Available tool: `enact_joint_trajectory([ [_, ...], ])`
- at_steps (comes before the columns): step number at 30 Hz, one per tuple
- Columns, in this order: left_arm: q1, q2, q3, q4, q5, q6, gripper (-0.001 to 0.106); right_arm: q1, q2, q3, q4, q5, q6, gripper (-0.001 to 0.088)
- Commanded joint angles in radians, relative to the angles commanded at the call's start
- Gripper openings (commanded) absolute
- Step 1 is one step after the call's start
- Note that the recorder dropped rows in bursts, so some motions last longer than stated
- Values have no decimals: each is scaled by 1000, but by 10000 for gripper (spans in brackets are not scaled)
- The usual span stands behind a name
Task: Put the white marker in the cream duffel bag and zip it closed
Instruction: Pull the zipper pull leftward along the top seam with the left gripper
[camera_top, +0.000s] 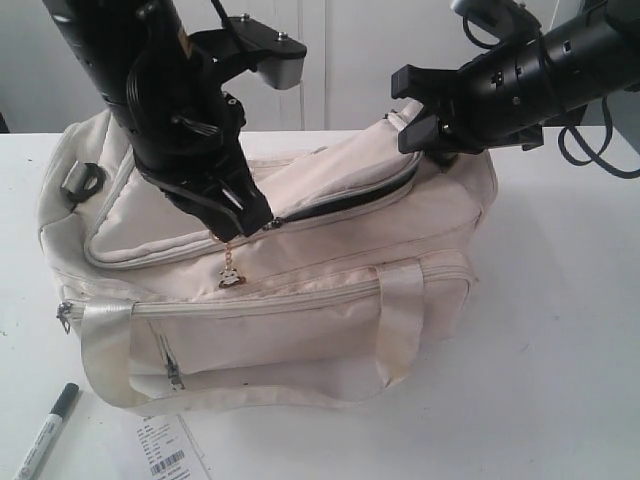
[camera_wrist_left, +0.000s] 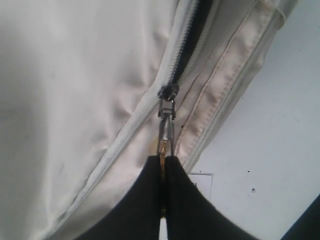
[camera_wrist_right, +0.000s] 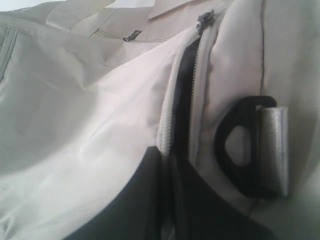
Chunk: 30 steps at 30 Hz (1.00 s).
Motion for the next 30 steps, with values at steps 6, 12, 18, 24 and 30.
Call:
enact_joint_trajectory([
  [6, 0, -18, 2, 26, 0, 0, 0, 0, 0, 0, -4, 4, 0, 0],
  [12, 0, -35, 2, 32, 0, 0, 0, 0, 0, 0, -4, 4, 0, 0],
  [18, 0, -48, 26, 34, 0, 0, 0, 0, 0, 0, -4, 4, 0, 0],
  [24, 0, -48, 65, 40, 0, 0, 0, 0, 0, 0, -4, 4, 0, 0],
  [30, 0, -62, 82, 75, 0, 0, 0, 0, 0, 0, -4, 4, 0, 0],
])
